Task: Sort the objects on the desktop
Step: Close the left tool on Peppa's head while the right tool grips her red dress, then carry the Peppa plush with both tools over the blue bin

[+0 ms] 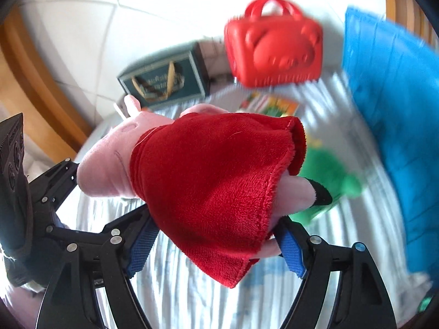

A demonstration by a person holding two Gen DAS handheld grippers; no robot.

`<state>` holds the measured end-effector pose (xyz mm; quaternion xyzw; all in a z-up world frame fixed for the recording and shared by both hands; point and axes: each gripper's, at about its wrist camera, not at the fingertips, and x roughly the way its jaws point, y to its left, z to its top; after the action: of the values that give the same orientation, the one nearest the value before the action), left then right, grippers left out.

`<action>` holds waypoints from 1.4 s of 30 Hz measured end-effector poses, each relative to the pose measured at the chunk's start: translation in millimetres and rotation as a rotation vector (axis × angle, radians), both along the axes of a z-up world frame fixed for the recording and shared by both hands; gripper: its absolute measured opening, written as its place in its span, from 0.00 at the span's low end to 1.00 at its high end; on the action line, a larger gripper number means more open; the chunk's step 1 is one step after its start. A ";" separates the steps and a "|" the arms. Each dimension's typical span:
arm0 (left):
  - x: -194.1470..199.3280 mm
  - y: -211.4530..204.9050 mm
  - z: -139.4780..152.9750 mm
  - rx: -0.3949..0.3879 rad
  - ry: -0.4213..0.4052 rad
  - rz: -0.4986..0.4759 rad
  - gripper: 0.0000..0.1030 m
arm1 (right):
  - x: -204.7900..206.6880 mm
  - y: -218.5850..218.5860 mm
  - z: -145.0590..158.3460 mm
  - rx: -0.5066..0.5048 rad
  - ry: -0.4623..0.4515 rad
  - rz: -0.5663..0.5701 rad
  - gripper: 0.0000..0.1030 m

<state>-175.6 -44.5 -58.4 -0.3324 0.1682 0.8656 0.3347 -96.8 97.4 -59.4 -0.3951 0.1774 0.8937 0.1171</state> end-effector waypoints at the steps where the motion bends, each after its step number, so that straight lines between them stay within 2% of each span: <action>1: 5.9 11.1 11.6 0.010 0.020 0.007 0.77 | 9.2 7.1 11.4 0.012 0.014 0.006 0.77; 6: 33.0 83.1 72.2 0.079 0.102 0.011 0.77 | 57.7 58.2 73.0 0.097 0.086 0.024 0.77; 10: 58.3 152.4 114.5 0.122 0.159 -0.032 0.77 | 109.8 113.7 117.0 0.140 0.136 -0.032 0.77; 13: 75.4 207.9 135.1 0.140 0.178 -0.085 0.77 | 151.8 155.2 140.1 0.169 0.157 -0.094 0.77; 17: 95.7 282.8 148.5 0.144 0.158 -0.169 0.77 | 208.1 213.1 156.7 0.177 0.161 -0.184 0.77; 22: 123.6 368.6 144.1 0.105 0.091 -0.252 0.77 | 261.2 277.0 150.4 0.128 0.131 -0.276 0.78; 23: 126.1 382.3 140.8 0.091 0.076 -0.264 0.77 | 267.9 286.6 147.3 0.121 0.112 -0.324 0.78; 30: 139.2 456.4 113.4 0.006 -0.035 -0.292 0.77 | 320.1 334.2 118.3 0.061 0.064 -0.385 0.78; 34: 146.9 486.3 101.2 -0.099 -0.054 -0.263 0.77 | 335.8 362.6 101.9 0.017 0.038 -0.420 0.78; 35: 148.5 490.2 100.8 -0.113 -0.048 -0.260 0.77 | 339.6 365.9 98.4 0.006 0.019 -0.486 0.78; 38: 149.1 495.2 98.3 -0.148 -0.052 -0.253 0.77 | 344.5 376.9 88.4 -0.012 -0.006 -0.517 0.78; 42: 146.5 489.0 94.6 -0.151 -0.065 -0.250 0.77 | 342.4 387.2 76.6 -0.028 -0.053 -0.536 0.79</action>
<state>-29.1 444.4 36.2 -0.3610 0.2619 0.7907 0.4194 245.6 484.7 17.1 -0.3587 0.2850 0.8177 0.3485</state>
